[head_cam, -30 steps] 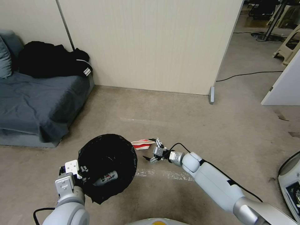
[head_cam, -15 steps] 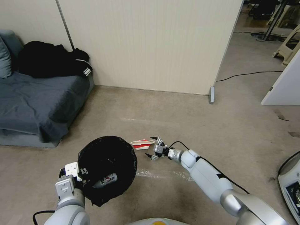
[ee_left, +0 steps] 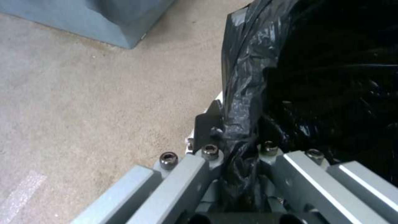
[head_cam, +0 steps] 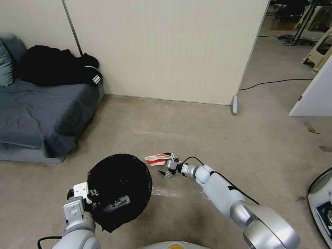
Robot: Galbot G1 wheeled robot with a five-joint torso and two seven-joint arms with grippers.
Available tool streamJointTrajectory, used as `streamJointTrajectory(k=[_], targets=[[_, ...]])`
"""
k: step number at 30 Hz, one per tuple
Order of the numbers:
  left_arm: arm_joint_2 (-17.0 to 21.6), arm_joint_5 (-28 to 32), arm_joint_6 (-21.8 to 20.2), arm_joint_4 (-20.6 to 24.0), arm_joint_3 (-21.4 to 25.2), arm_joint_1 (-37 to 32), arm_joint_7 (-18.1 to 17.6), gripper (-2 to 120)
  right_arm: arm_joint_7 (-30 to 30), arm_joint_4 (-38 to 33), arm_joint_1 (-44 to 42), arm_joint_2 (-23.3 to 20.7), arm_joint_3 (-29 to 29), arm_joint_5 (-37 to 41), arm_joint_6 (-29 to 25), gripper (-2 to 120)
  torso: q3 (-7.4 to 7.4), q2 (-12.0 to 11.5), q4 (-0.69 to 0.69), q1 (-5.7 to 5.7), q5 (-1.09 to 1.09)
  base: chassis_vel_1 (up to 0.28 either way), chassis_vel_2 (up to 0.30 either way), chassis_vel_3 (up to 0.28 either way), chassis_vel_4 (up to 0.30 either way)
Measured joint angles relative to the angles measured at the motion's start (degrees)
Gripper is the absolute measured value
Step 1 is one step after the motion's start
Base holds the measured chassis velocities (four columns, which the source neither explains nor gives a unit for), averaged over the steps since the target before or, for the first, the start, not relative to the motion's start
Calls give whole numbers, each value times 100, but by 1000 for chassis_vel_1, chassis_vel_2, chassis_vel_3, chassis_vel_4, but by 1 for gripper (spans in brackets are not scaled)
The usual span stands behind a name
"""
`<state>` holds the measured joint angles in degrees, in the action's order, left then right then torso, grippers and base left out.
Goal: Pick up the trash bin, then pick up the garbage from the floor and place it into the trash bin.
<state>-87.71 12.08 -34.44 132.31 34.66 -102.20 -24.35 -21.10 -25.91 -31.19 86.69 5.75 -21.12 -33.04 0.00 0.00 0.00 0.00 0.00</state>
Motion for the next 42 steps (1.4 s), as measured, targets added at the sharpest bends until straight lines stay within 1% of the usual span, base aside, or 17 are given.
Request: streamJointTrajectory(k=[12, 27, 35, 42], targets=[[-23, -62, 12, -43, -56, -25, 5, 0, 96, 144, 122, -9, -44, 12, 183, 100, 0, 0, -1, 0, 0, 0, 0, 0, 0], [-30, -110, 62, 27, -74, -150, 14, 0, 155, 257, 232, 34, -20, 47, 426, 100, 0, 0, 0, 0, 0, 0, 0, 0, 0], [-41, -135, 88, 45, -96, -184, 21, 0, 141, 343, 280, 201, 8, 29, 598, 100, 0, 0, 0, 0, 0, 0, 0, 0, 0], [-41, -159, 98, 6, -117, -182, 23, 0, 161, 437, 290, 349, 12, 26, 885, 100, 0, 1, 0, 0, 0, 0, 0, 0, 0]])
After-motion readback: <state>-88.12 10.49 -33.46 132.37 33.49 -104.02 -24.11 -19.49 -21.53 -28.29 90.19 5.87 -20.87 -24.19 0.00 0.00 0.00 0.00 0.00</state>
